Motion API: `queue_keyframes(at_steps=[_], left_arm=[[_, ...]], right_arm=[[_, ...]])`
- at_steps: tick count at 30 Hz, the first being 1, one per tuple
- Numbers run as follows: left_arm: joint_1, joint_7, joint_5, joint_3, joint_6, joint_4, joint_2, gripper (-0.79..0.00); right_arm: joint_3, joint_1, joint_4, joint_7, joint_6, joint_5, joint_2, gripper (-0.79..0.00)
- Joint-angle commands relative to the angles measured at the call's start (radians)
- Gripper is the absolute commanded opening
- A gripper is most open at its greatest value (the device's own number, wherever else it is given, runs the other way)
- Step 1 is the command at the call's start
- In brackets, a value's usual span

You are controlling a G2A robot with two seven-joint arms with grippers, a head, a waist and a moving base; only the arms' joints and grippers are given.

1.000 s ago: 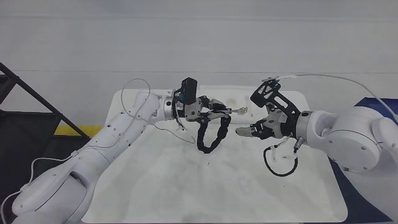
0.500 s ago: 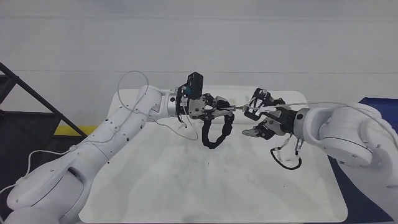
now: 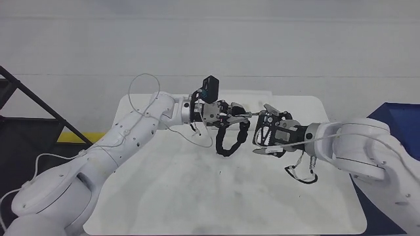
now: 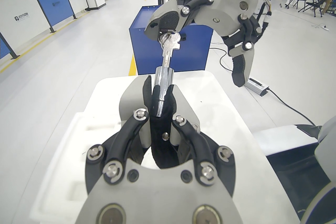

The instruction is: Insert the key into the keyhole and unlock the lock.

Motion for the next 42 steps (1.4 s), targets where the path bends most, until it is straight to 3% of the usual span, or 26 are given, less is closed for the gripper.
queue_keyframes(at_steps=[1,17,26,27,28,30,33,35,40,42], left_arm=[[-0.003,0.002,-0.002,0.006,0.000,0.005,-0.003,-0.785],[-0.019,0.058,0.038,0.036,0.000,0.033,-0.016,-0.785],[-0.026,0.097,0.084,0.051,0.000,0.033,-0.007,-0.785],[-0.027,0.100,0.089,0.053,0.000,0.031,-0.005,-0.785],[-0.028,0.103,0.092,0.056,0.000,0.028,-0.004,-0.785],[-0.029,0.108,0.098,0.061,0.000,0.021,0.000,-0.785],[-0.031,0.110,0.102,0.074,0.000,0.011,0.004,-0.785],[-0.033,0.110,0.102,0.082,0.000,0.006,0.006,-0.785],[-0.041,0.116,0.096,0.097,0.000,0.001,0.012,-0.785],[-0.043,0.119,0.095,0.102,0.000,-0.001,0.013,-0.785]], right_arm=[[-0.004,-0.001,-0.001,-0.004,0.005,-0.004,-0.002,0.000],[-0.010,-0.003,0.006,-0.026,0.027,0.028,-0.014,0.000],[0.016,0.001,-0.001,-0.042,-0.044,-0.064,-0.010,0.000],[0.016,0.001,-0.002,-0.046,-0.050,-0.076,-0.010,-0.049],[0.015,0.001,-0.003,-0.048,-0.056,-0.089,-0.011,-0.151],[0.013,0.001,-0.007,-0.056,-0.060,-0.109,-0.012,-0.406],[0.011,-0.001,-0.014,-0.071,-0.058,-0.139,-0.014,-0.579],[0.010,-0.004,-0.017,-0.079,-0.054,-0.155,-0.015,-0.665],[0.014,-0.013,-0.022,-0.094,-0.040,-0.189,-0.017,-0.714],[0.015,-0.019,-0.026,-0.093,-0.032,-0.201,-0.017,-0.785]])
